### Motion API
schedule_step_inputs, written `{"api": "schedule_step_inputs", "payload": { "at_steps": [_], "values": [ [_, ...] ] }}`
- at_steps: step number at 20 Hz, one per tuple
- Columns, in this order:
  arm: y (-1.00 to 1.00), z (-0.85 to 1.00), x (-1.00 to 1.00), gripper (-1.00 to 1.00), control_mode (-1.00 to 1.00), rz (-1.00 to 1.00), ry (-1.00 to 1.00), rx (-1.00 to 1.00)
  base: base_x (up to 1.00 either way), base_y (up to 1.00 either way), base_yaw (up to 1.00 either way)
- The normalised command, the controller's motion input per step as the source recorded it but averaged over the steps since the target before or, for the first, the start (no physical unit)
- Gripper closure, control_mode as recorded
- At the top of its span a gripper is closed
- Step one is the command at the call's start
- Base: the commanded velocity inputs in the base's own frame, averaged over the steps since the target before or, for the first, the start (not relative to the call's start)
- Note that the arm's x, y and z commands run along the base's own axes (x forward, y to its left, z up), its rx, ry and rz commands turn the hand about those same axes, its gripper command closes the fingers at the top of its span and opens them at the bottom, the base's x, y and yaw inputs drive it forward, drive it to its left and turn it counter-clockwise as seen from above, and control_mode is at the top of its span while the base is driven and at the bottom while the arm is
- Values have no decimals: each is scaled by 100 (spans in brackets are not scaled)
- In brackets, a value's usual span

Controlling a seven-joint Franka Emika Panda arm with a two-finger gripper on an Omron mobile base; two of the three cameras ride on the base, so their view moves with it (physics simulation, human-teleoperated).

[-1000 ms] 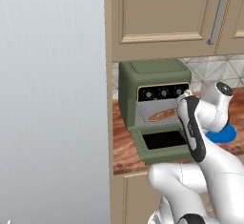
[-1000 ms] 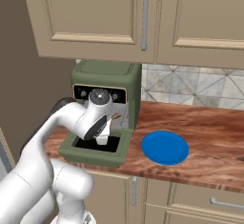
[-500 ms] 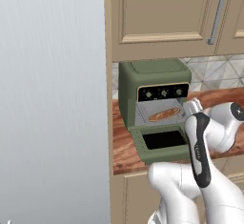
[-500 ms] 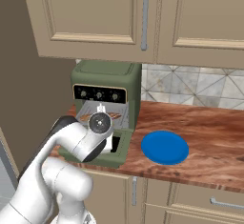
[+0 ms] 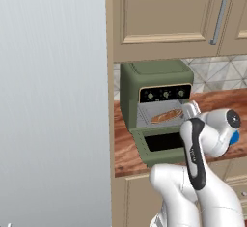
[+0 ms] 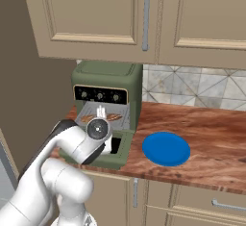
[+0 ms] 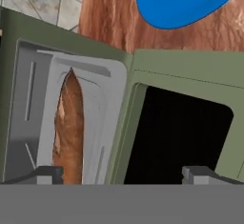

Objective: Pull the toaster oven rack outwards. Pick up the baguette from the plate and place it on the toaster oven rack. Close the toaster oven door fully and set the temperature to the lowest setting.

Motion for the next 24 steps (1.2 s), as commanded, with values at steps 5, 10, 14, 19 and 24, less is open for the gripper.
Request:
{"api": "schedule_step_inputs", "payload": {
  "at_steps": [5,10,14,19,24],
  "values": [
    [0,0,15,-100,-100,0,0,0,0,0,0],
    [0,0,-7,-100,-100,14,-1,-1,0,0,0],
    [0,0,-27,-100,-100,28,0,-12,0,0,0],
    [2,-2,-34,-100,-100,24,-7,-25,0,0,0],
    [2,0,-39,-100,-100,18,-7,-23,0,0,0]
  ]
}}
